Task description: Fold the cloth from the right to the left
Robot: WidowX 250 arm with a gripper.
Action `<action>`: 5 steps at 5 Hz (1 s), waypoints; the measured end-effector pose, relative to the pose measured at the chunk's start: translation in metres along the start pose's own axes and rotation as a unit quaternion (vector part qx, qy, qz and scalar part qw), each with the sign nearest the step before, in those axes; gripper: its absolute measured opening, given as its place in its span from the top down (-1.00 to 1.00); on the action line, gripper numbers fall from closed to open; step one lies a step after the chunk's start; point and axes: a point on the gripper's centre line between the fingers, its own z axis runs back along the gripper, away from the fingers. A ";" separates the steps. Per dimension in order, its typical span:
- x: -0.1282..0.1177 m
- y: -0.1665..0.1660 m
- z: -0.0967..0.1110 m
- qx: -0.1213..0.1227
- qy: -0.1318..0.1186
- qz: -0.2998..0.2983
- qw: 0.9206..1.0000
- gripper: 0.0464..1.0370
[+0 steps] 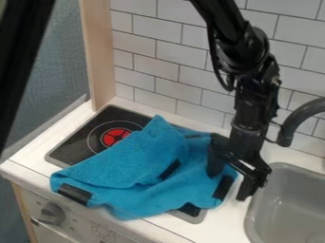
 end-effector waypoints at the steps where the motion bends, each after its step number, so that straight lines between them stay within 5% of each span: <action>1: 0.001 0.001 -0.005 0.005 0.012 -0.001 1.000 -0.92; 2: 0.001 0.002 -0.007 0.008 0.017 0.001 1.000 -0.81; 4: 0.002 0.002 -0.009 0.010 0.016 0.004 1.000 0.35; 5: 0.003 0.000 -0.010 0.006 0.014 0.003 1.000 0.72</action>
